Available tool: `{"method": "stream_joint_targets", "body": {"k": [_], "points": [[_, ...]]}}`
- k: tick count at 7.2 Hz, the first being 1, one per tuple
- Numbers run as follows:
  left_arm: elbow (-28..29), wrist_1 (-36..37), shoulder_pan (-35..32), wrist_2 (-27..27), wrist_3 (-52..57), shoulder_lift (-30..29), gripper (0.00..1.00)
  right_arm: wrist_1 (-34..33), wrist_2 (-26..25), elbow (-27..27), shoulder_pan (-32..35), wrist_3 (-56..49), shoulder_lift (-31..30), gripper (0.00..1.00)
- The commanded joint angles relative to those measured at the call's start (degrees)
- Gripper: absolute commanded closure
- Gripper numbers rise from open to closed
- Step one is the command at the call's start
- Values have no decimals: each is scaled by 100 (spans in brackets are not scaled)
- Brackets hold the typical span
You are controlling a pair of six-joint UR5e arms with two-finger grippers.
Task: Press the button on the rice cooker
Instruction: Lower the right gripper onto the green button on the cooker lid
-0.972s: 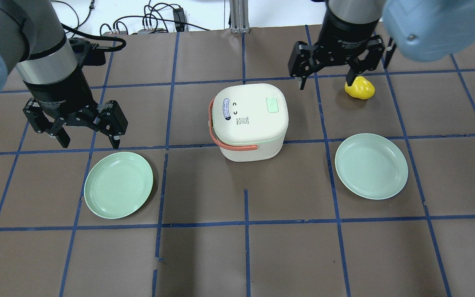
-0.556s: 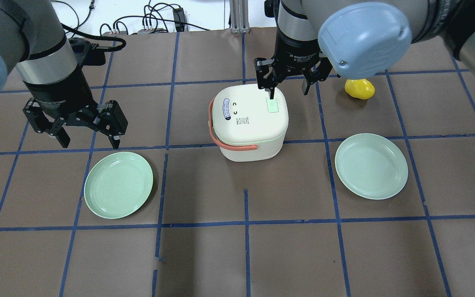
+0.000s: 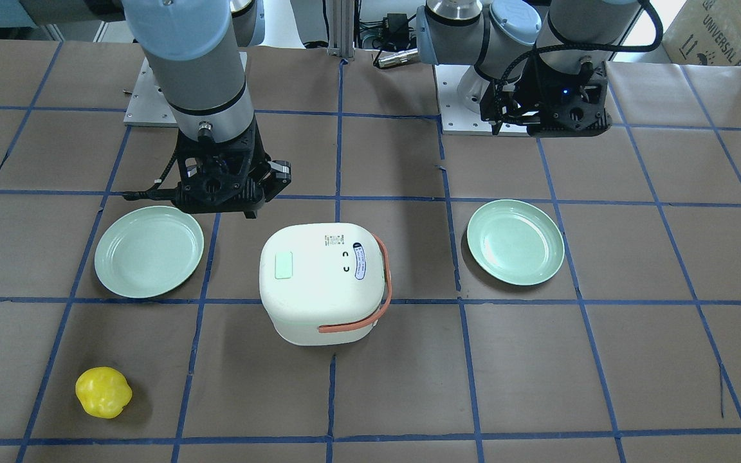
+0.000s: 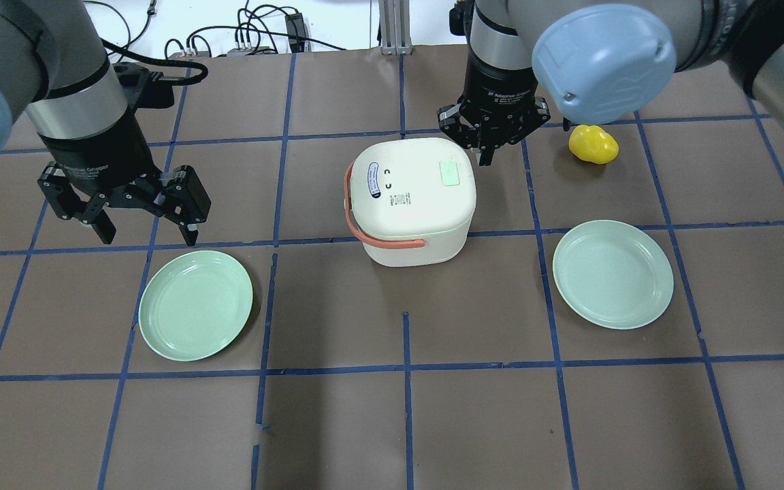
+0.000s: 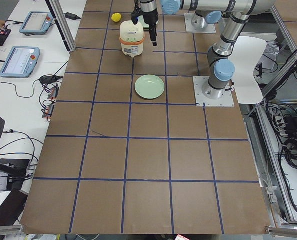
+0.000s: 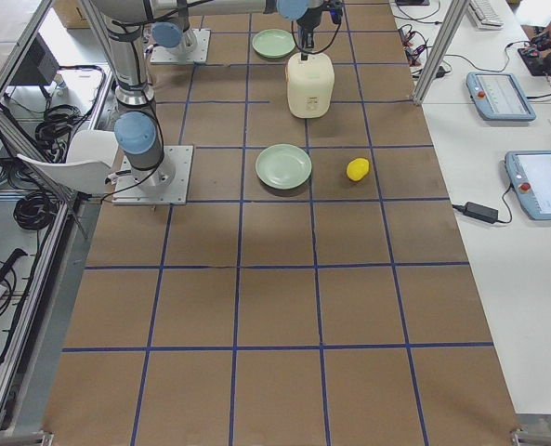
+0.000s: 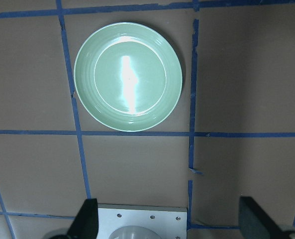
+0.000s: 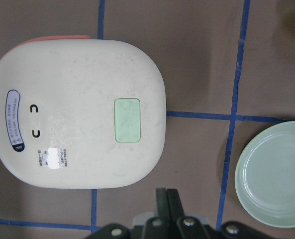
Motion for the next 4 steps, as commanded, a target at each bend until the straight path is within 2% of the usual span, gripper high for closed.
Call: {"method": "stream_joint_targets", "body": {"k": [1,2,4], "points": [[9,0,0,-3,-3,0,0,-128,99,-15,-3,35,169,87],[0,0,0,-3,-3,0,0,-258,352,20,-2,122,204,87],[0,0,0,-3,-3,0,0,-443,372,-5,-2,132,362,86]]}}
